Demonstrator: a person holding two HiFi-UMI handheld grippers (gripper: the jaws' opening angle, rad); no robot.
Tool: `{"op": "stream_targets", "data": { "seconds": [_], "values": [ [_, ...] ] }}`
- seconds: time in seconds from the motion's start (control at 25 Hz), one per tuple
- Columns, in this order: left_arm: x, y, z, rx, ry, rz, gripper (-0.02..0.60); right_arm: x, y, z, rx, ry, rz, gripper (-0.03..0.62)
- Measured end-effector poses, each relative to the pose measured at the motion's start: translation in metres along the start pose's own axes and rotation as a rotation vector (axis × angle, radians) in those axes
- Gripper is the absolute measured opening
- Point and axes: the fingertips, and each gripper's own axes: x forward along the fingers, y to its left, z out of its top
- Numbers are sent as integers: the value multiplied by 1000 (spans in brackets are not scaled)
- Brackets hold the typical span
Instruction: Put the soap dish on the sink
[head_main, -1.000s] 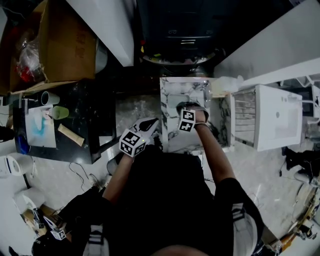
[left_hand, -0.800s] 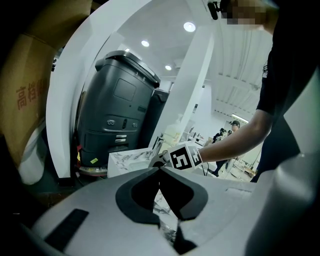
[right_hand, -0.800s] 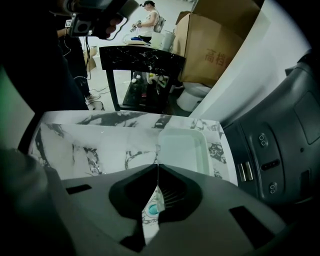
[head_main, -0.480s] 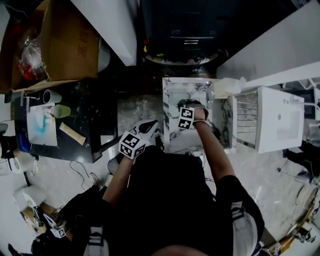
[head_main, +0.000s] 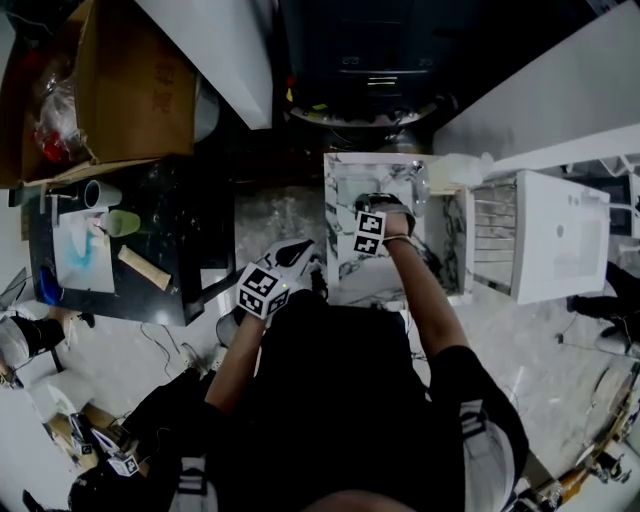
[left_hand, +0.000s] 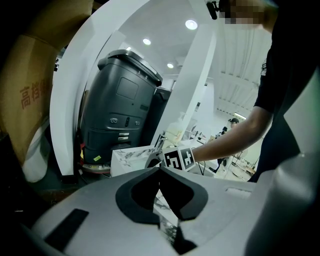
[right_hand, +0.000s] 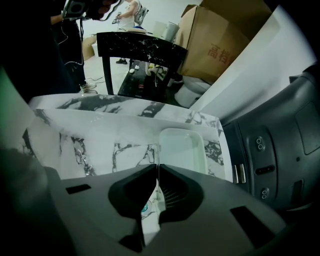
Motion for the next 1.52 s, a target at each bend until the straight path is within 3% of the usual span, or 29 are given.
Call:
{"op": "stream_targets", "data": {
  "seconds": [0.16, 1.52],
  "values": [
    [3, -1, 3, -5, -7, 2, 0, 3, -5, 1, -40, 6, -22, 11],
    [14, 6, 9, 6, -1, 4, 0, 7, -37, 13, -23, -10, -92, 77]
  ]
}}
